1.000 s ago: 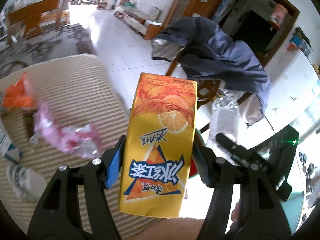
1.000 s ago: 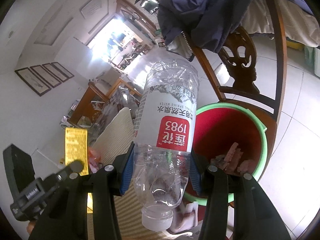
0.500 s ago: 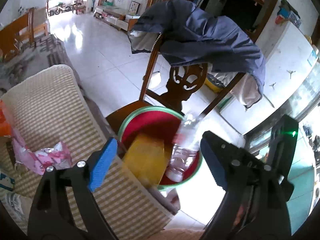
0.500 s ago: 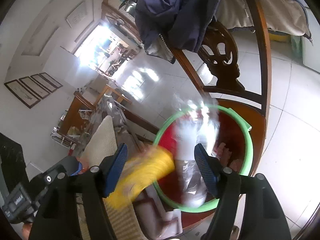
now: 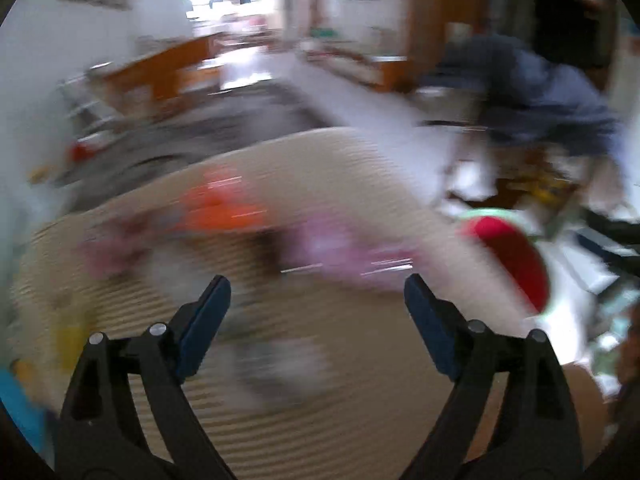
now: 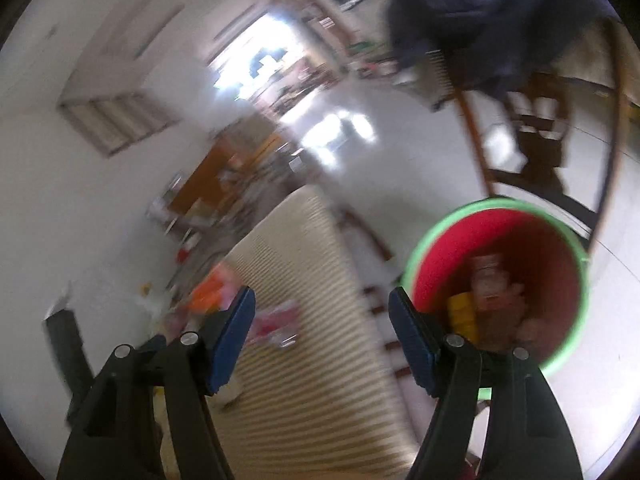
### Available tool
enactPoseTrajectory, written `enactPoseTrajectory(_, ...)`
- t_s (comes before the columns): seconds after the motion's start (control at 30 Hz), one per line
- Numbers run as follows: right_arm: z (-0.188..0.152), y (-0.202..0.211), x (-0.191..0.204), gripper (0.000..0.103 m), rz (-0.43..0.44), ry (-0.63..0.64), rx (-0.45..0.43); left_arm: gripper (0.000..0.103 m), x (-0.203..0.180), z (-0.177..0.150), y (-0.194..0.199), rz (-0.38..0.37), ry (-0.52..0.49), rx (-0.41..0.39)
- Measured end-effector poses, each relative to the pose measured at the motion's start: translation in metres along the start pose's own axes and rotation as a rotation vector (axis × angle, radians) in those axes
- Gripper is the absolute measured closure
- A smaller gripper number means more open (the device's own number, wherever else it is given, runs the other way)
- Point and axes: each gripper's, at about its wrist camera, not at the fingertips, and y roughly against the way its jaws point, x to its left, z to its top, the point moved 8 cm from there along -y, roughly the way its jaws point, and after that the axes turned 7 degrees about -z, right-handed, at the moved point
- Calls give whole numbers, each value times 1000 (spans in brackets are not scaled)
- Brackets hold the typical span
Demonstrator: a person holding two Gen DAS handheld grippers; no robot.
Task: Collect trash
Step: 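Move both grippers back over the trash on the bed, then grasp the yellow medicine box with the left gripper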
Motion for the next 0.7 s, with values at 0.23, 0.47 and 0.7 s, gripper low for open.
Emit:
enactPoseTrajectory(0.23,-36,-29,75,32,76,109,108,16,212,-65,23,368,349,82)
enactPoseTrajectory(0.47,-51,-41,90,32,4,207,133,16,275,-93,-6,353,491,160)
enactPoseTrajectory(0.7,-54,-44,89,32,-17,230,139,14,278,-91,-39,376,375,243)
